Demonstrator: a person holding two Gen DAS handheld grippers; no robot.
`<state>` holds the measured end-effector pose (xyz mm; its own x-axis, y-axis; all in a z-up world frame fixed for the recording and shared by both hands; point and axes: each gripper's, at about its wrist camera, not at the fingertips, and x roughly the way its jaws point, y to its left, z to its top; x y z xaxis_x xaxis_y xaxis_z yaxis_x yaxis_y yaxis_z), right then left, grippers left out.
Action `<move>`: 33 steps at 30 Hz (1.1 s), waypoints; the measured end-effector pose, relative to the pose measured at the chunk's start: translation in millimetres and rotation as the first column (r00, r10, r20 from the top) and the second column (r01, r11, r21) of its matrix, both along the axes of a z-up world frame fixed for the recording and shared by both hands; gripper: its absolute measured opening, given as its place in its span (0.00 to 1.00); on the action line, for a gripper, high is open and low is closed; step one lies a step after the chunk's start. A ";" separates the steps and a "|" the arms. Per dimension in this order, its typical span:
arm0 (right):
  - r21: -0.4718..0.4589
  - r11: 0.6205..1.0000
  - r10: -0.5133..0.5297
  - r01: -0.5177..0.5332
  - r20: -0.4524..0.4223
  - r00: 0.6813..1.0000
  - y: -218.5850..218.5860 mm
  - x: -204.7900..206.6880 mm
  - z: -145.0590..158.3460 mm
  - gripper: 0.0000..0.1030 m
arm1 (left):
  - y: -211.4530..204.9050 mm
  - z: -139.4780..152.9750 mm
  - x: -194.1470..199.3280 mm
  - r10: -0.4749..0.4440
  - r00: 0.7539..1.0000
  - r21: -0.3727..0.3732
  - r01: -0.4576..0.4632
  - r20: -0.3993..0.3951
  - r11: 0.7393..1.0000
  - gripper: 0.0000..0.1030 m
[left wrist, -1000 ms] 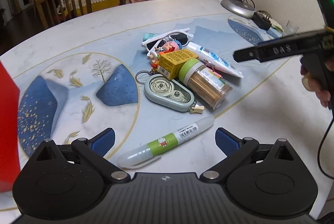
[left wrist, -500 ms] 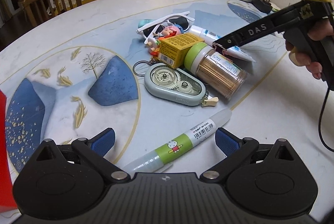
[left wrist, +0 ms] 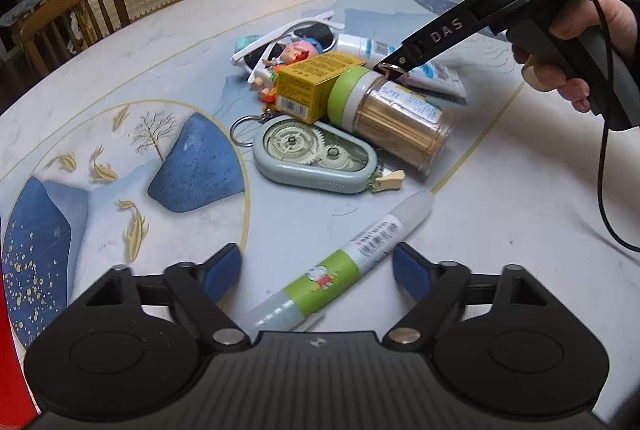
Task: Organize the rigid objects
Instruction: 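Grasp the white-green marker with the left tool while the right tool grasps the toothpaste tube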
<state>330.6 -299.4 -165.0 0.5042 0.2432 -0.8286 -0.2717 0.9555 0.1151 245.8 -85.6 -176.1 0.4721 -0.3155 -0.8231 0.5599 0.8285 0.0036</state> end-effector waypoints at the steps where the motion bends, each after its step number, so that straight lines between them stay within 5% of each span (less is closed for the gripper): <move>1: -0.001 1.000 0.003 -0.003 0.002 1.000 0.5 -0.5 0.2 0.56 | -1.3 0.7 -1.6 -0.003 1.000 0.000 0.003 0.005 1.000 0.70; 8: -0.006 1.000 0.002 -0.002 0.013 1.000 1.6 -12.0 2.0 0.45 | -14.3 6.1 -13.7 -0.038 0.999 0.005 0.038 0.012 0.999 0.33; 20: -0.002 0.988 -0.157 0.157 -0.015 0.988 -10.6 -69.3 8.5 0.42 | -5.5 9.4 -24.9 0.076 0.996 -0.059 -0.079 -0.055 0.995 0.17; 33: 0.074 0.976 -0.202 0.203 -0.011 0.979 12.0 -140.3 42.6 0.39 | 39.2 26.1 -38.6 0.234 0.967 -0.142 -0.247 -0.099 0.959 0.17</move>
<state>190.3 -287.5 -122.4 0.5465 0.1974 -0.8138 -0.0730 0.9793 0.1886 207.2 -46.4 -150.0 0.4837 -0.3252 -0.8126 0.3371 0.9260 -0.1698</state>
